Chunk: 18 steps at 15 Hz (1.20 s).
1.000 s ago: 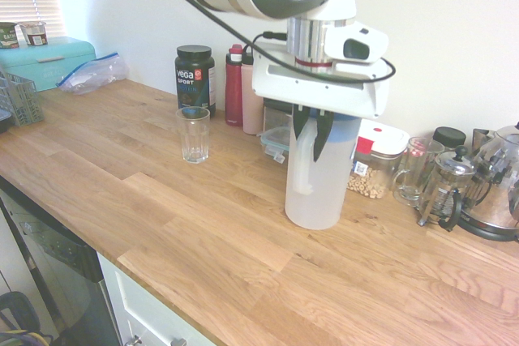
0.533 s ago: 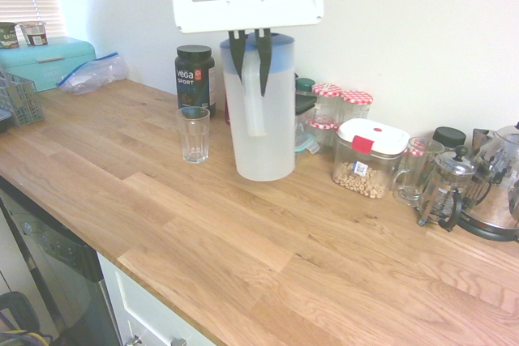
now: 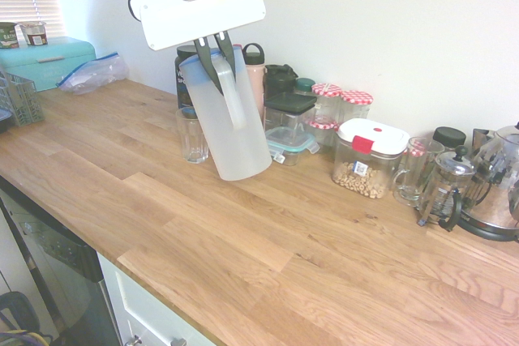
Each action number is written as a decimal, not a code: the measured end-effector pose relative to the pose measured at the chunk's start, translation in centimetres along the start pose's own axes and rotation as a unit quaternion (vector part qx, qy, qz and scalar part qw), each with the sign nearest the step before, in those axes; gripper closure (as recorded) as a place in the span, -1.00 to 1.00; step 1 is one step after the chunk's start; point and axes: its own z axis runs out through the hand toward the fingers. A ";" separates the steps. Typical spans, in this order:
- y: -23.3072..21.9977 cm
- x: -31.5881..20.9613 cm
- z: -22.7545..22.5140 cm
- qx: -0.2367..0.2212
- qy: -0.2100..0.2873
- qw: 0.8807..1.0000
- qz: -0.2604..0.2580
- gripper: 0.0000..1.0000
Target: Pour me some water
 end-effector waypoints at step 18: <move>-12.1 3.5 0.8 -0.218 -0.068 0.969 -0.097 1.00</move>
